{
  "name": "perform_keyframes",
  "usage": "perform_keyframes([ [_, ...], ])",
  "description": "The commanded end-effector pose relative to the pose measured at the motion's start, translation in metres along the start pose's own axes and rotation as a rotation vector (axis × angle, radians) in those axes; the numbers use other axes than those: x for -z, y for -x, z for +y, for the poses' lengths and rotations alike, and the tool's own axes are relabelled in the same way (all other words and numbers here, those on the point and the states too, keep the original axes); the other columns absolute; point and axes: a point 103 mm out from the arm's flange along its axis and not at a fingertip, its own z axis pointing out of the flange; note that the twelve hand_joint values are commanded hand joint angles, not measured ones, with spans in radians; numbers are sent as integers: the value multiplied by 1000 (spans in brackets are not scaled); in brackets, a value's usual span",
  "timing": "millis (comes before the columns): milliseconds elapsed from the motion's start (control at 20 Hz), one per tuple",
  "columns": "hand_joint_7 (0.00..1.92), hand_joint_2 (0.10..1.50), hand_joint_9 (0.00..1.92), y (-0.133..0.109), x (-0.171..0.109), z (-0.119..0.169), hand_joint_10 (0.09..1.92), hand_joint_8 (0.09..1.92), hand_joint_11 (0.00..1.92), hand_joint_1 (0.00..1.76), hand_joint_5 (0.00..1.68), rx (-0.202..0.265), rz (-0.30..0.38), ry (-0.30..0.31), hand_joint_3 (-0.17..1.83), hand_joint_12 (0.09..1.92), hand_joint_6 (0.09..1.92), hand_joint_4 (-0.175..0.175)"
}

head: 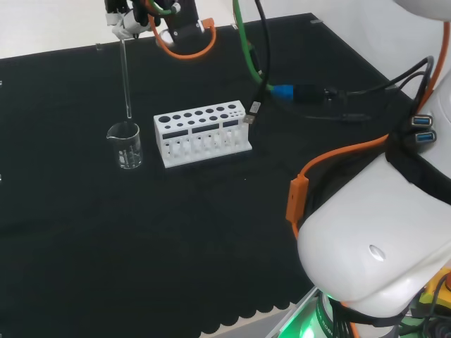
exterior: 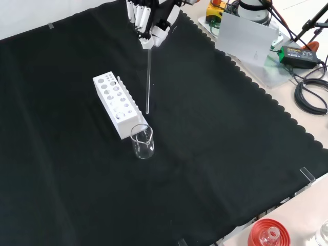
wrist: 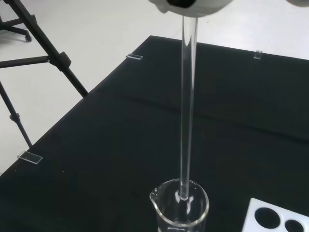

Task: Stir in the beaker to the left of the white test tube rack with the glass rod.

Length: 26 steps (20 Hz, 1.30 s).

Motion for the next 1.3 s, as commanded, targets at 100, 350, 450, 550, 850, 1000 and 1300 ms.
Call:
perform_keyframes([
  [100,1168,1064,1647,1,-2,2,648,1000,1520,1300,1047,20,-4,-4,1,808,613,-175],
  [350,1169,1064,1648,-11,-15,23,647,998,1521,1301,1048,14,-7,-24,1,809,611,-175],
  [450,1169,1064,1649,-15,-19,28,646,997,1521,1301,1049,23,1,-25,1,810,609,-175],
  [550,1169,1064,1649,-18,-22,33,646,997,1521,1301,1049,32,9,-26,1,810,609,-175],
  [850,1170,1063,1651,-20,-35,44,644,996,1521,1301,1051,60,17,-59,0,812,606,-175],
  [1000,1171,1063,1651,-17,-43,50,643,995,1521,1301,1052,61,19,-71,0,813,605,-175],
  [1300,1171,1063,1653,-5,-56,56,641,993,1522,1301,1053,49,29,-90,0,815,603,-175],
])
